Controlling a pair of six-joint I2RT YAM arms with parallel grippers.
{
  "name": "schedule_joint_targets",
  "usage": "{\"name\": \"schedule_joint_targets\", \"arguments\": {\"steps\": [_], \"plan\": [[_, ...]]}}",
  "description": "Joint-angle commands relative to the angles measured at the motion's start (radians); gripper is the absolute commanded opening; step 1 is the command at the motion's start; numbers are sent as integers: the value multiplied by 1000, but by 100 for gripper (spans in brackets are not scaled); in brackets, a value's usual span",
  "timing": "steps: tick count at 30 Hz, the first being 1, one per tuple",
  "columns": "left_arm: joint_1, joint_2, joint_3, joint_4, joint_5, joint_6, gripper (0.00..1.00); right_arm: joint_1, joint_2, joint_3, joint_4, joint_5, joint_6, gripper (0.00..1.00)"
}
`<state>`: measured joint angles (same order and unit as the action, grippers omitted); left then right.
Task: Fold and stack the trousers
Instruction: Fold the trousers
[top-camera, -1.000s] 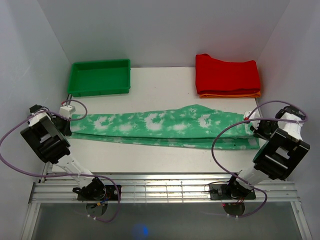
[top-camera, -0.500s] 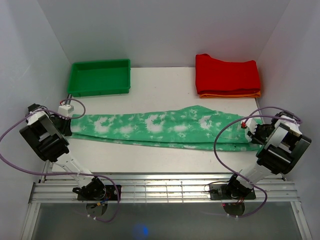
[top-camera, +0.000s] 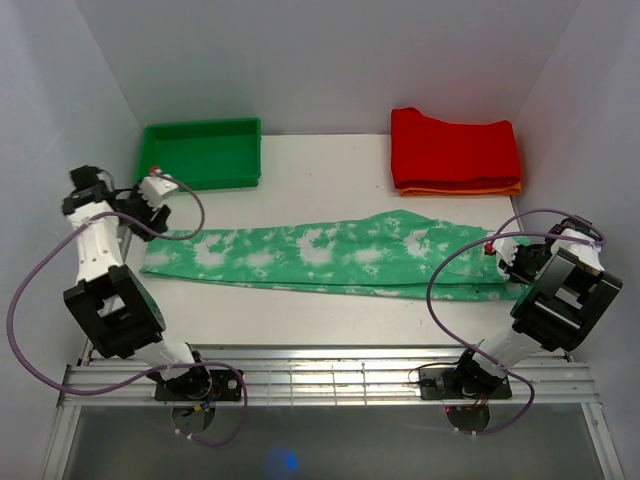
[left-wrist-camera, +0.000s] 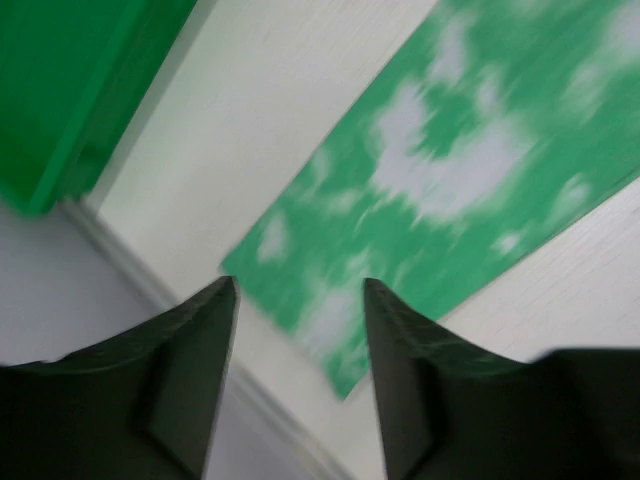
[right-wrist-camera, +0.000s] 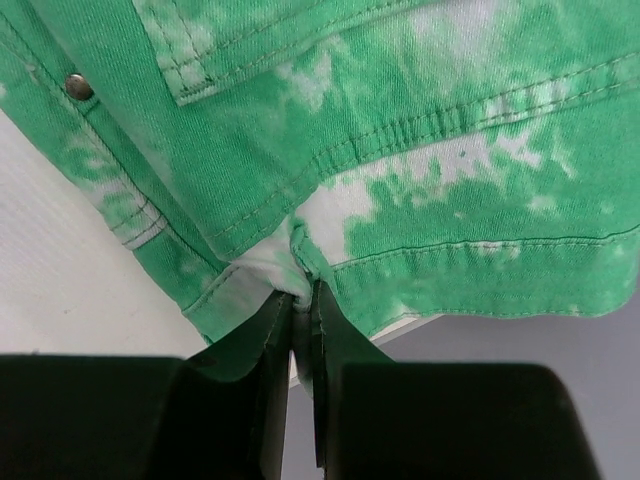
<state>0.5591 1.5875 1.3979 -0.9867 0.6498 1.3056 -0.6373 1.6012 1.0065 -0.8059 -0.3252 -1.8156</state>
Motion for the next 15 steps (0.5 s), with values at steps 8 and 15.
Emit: {"name": "schedule_joint_targets", "arguments": {"steps": [8,15], "plan": [[-946,-127,-287,463,-105,-562,57,8,-56,50,-35,-8,-4,8],[-1208,55,-306,640,-211,-663,43,19,-66,61,-38,-17,16,8]]}}
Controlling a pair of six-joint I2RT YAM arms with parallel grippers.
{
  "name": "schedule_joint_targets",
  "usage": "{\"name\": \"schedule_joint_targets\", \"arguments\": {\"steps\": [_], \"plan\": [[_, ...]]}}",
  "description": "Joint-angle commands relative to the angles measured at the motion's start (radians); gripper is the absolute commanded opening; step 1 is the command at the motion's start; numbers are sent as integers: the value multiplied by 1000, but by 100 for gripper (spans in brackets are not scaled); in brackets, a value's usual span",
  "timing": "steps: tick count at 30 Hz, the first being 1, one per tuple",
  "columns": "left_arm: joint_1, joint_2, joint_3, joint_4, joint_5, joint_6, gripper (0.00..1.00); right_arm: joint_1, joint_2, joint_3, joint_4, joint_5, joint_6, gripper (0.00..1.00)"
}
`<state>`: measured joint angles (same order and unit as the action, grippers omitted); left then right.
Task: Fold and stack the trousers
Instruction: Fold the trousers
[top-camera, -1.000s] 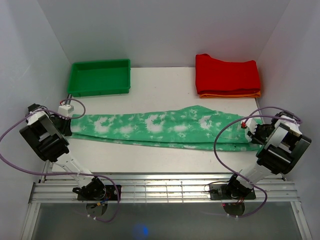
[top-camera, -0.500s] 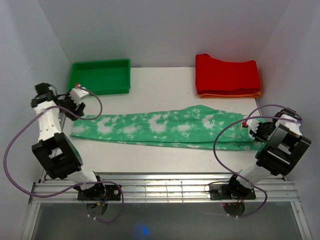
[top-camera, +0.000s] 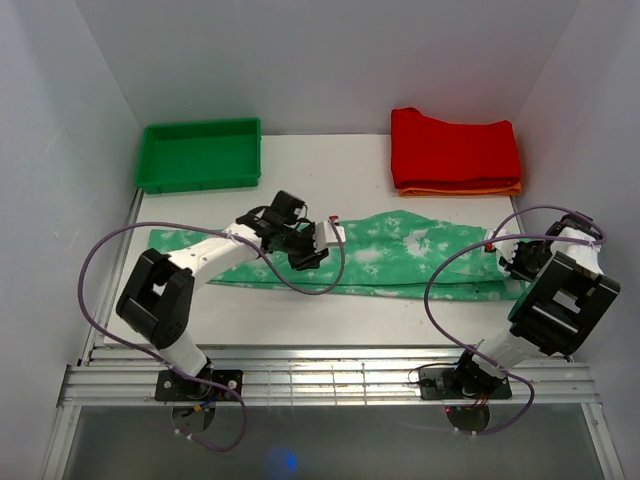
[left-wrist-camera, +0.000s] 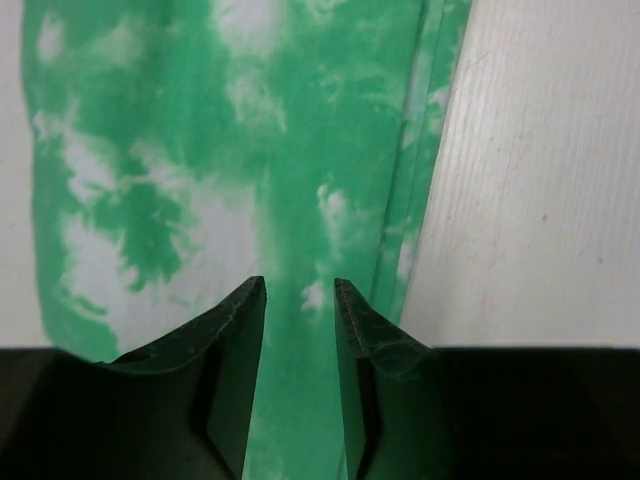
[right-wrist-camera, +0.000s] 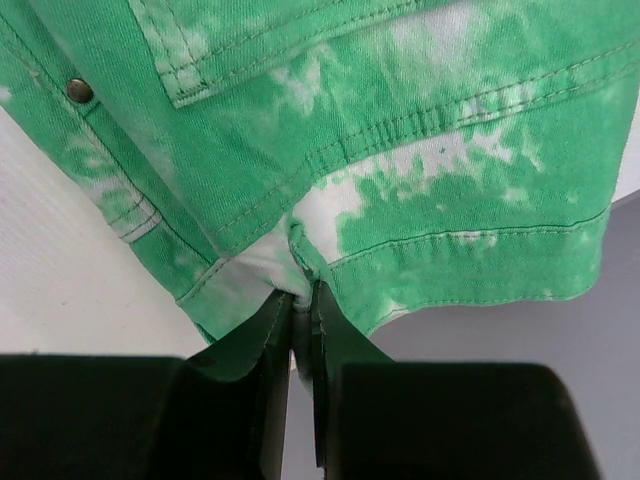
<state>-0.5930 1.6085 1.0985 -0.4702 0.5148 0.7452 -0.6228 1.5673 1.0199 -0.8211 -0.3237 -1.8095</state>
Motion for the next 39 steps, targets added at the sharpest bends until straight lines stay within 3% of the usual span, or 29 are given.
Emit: {"name": "schedule_joint_targets", "arguments": {"steps": [1,9,26,34,39], "plan": [[-70,48,-2,128,-81,-109,42,5,-32,49,-24,-18,12,8],[-211,138,-15,185,-159,-127,37,5,-33,43,-35,-15,12,8],[-234,182,-78,199,-186,-106,39,5,-21,52,-35,-21,15,8],[-234,165,-59,185,-190,-106,15,5,-18,69,-43,-26,13,8],[-234,136,-58,150,-147,-96,11,6,-15,83,-53,-32,12,8]]}}
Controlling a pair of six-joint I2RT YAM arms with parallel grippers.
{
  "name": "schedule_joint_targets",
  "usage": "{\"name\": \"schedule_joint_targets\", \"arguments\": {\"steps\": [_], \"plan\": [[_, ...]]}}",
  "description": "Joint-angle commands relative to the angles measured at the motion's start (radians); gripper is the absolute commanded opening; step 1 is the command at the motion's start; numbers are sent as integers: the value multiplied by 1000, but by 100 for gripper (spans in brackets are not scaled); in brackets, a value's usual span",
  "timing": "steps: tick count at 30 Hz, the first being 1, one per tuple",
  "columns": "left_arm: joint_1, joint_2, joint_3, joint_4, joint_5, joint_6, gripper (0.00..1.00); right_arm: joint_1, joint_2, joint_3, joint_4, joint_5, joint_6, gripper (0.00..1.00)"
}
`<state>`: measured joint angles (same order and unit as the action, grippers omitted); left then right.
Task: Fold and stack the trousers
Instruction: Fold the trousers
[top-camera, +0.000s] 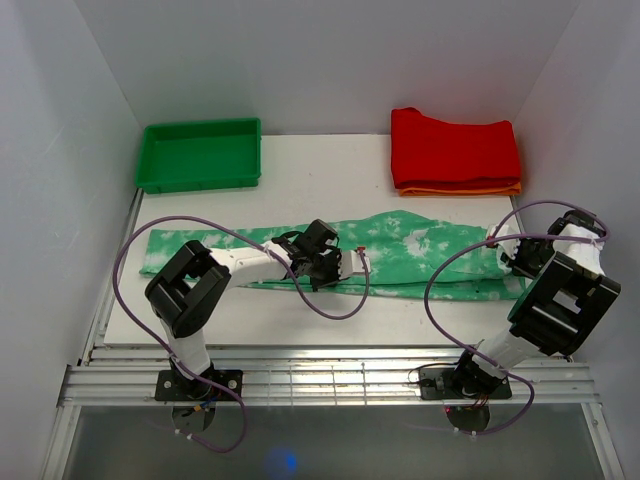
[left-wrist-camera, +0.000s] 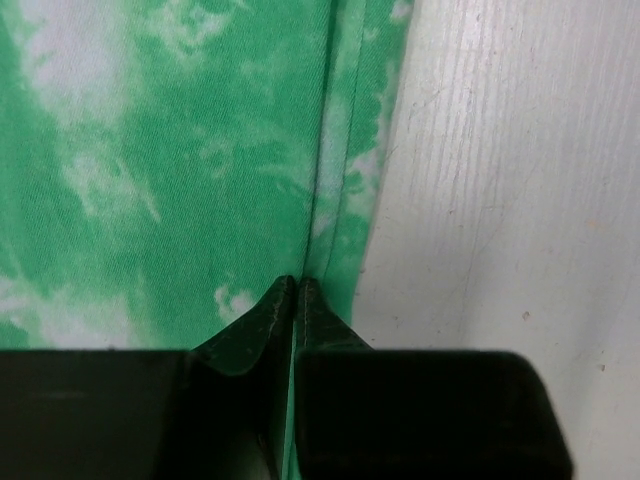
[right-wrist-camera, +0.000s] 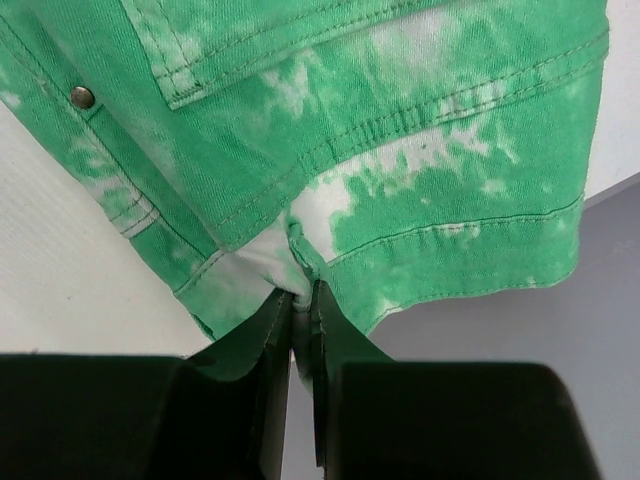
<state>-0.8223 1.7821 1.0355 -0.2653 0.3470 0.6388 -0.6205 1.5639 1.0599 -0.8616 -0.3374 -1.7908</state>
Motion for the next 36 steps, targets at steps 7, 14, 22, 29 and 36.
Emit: {"name": "schedule_joint_targets", "arguments": {"steps": [7,14,22,29,36], "plan": [[-5,-36,-20,-66,14,35,30,7,-10,48,-16,-20,-4,8],[0,-27,-2,-66,20,19,31,8,1,67,-34,-38,16,8],[29,-21,37,-95,79,21,45,8,93,218,-152,-110,96,8],[57,-7,64,-91,81,10,42,8,125,267,-188,-140,130,8],[75,2,83,-94,84,13,41,8,125,291,-234,-173,120,8]]}}
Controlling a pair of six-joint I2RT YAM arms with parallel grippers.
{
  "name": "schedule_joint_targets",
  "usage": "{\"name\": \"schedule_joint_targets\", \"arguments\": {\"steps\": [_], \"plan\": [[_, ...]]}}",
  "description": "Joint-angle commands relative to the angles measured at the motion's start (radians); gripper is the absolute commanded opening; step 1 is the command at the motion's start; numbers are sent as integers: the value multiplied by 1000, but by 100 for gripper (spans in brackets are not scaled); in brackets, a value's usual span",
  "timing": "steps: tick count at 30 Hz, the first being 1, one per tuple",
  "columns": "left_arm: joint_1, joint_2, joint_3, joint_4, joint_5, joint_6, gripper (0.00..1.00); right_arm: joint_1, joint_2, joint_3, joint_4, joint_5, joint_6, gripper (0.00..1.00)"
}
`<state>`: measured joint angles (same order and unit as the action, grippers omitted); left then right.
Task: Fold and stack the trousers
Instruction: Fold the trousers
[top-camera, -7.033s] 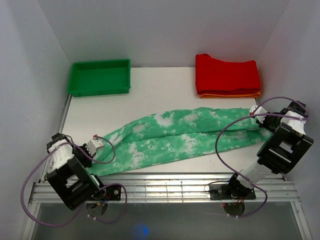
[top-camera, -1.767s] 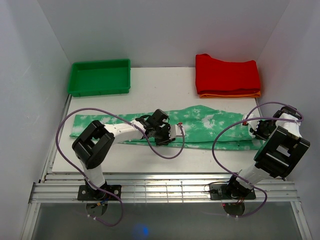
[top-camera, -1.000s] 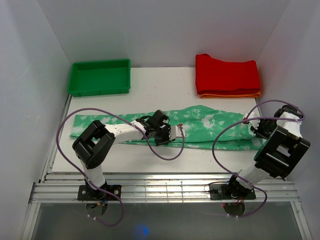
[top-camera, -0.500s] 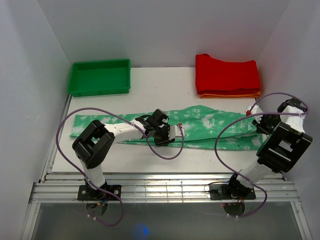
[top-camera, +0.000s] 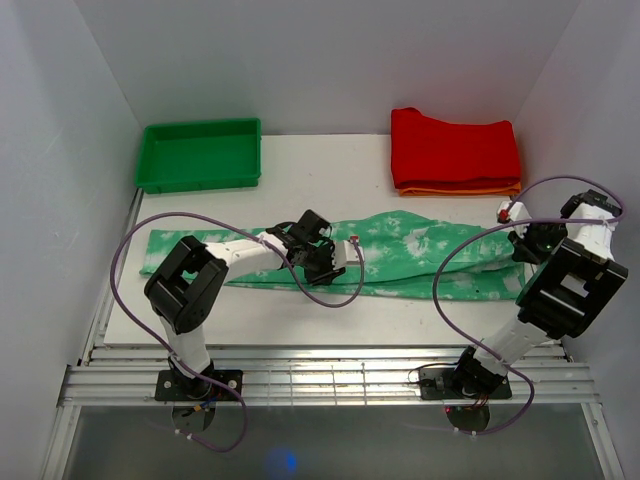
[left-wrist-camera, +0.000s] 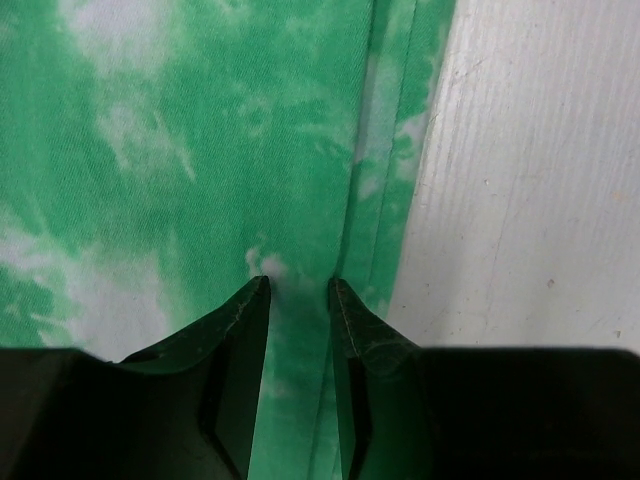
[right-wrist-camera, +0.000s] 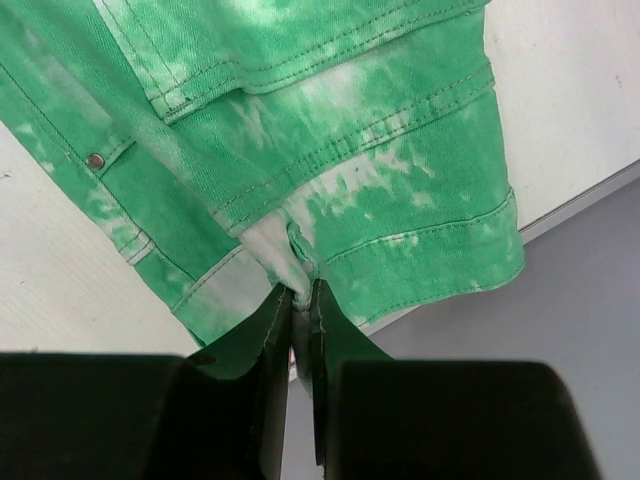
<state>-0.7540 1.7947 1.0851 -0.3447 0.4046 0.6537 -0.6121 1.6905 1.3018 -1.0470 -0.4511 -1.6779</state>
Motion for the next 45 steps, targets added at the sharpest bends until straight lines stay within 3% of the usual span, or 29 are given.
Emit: {"name": "schedule_joint_targets", "arguments": {"steps": [1,12,20,22,29,32,37,45], "plan": [[10,-9,33,-13,25,3,41,0,0,57,-50,-64,20,8],[12,-11,27,-8,30,20,43,-2,83,223,-120,-144,127,8],[19,-29,21,-8,5,20,5,-2,35,157,-101,-107,67,8],[34,-52,29,-14,-4,21,0,-2,25,152,-96,-98,46,8],[107,-149,82,-103,8,30,0,-15,-31,260,-168,-107,-34,8],[105,-205,27,-128,26,60,0,-20,-98,157,-156,-48,-100,8],[105,-228,-54,-154,57,96,0,-31,-173,-123,16,75,-204,8],[79,-114,-114,-177,59,109,0,-32,-135,-283,180,146,-200,8]]}}
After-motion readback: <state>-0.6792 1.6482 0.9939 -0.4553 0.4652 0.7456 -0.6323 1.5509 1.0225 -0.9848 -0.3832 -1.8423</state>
